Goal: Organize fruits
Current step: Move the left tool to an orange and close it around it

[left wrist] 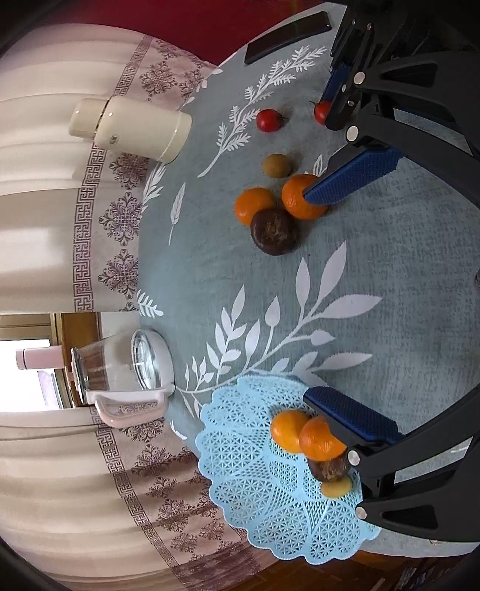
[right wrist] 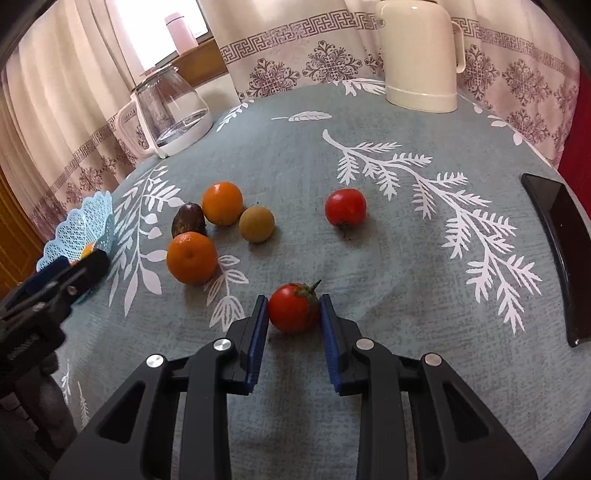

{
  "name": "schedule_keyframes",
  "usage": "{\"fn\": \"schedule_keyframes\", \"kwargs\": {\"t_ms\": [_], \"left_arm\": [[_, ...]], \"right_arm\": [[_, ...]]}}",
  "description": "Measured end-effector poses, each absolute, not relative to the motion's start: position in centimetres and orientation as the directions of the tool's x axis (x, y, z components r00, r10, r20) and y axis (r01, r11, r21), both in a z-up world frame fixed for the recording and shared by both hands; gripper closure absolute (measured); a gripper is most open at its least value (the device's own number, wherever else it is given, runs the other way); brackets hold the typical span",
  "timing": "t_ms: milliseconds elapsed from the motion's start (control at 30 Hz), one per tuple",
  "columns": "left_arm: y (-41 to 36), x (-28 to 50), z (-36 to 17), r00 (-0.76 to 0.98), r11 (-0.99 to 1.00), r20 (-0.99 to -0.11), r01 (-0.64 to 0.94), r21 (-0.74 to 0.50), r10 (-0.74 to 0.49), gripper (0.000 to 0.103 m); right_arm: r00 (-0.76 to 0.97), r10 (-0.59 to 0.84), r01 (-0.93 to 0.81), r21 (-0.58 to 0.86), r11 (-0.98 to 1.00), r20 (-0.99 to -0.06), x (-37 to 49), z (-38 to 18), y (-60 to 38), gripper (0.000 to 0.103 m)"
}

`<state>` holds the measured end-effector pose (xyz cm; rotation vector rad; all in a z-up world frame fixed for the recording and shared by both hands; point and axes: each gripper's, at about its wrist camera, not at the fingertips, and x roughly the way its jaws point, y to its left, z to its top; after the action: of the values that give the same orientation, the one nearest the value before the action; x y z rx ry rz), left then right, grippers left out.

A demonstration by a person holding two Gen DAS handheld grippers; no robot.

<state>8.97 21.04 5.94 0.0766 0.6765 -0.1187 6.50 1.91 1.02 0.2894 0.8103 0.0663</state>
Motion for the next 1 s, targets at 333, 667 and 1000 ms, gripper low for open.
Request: {"fn": "schedule_keyframes", "kwargs": {"t_ms": [333, 667, 1000], "left_arm": [[18.6, 10.2, 4.5, 0.743, 0.982, -0.661, 0.181, 0.043, -0.108, 0.003], [15.9, 12.2, 3.1, 0.685, 0.970, -0.708, 0.243, 0.004, -0.169, 0.024], [14.8, 12.8, 2.2, 0.628, 0.950, -0.729, 0.297, -0.097, -0.271, 0.044]], "right_arm": [[0.716, 0.132, 0.083, 0.272, 0.959, -0.685, 5.7, 1.7, 1.0, 0.075], [0.706, 0.138, 0.103, 0.295, 0.950, -0.694, 5.8, 1.0, 0.2, 0.075], [0.704, 0.145, 0.108, 0.307, 0.945, -0.695, 5.8, 0.8, 0.1, 0.075]]}}
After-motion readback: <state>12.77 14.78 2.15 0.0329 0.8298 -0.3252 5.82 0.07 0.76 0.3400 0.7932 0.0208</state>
